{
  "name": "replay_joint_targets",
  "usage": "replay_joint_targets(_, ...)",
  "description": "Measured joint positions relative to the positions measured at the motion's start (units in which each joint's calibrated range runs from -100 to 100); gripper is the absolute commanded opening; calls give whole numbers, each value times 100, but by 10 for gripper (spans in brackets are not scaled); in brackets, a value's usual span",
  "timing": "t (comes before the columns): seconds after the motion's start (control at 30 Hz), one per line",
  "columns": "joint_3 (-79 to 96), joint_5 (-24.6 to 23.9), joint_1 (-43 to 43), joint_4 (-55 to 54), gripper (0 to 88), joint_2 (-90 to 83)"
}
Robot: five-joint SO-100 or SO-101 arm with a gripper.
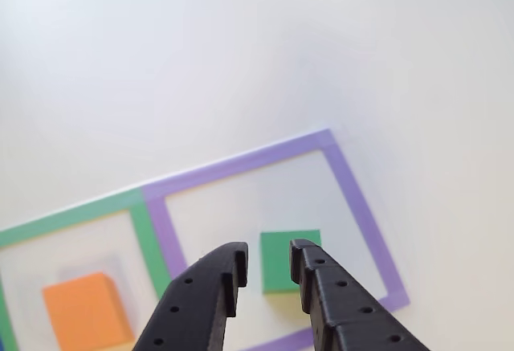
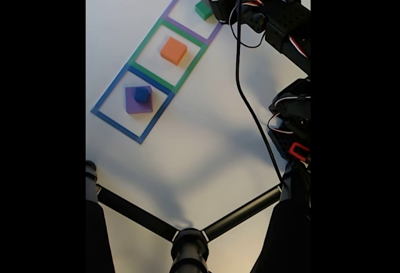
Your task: Tower of hanoi
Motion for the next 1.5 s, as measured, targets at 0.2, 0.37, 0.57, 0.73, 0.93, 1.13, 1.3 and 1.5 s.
replay_joint_targets(0.2, -2029, 0, -589, 3222, 8, -361)
replay_joint_targets(0.37, -3844, 0, -1328, 5630, 8, -378)
replay_joint_targets(0.57, -4798, -38, -1997, 6898, 18, -420)
replay_joint_targets(0.73, -4824, 0, -2596, 6986, 78, -420)
replay_joint_targets(0.93, -4600, 0, -3195, 6994, 238, -429)
replay_joint_targets(1.13, -3826, 0, -3635, 6619, 263, -883)
replay_joint_targets(1.3, -2812, 0, -3724, 5797, 357, -1320)
replay_joint_targets(1.5, -1350, 0, -3774, 4386, 350, -1858)
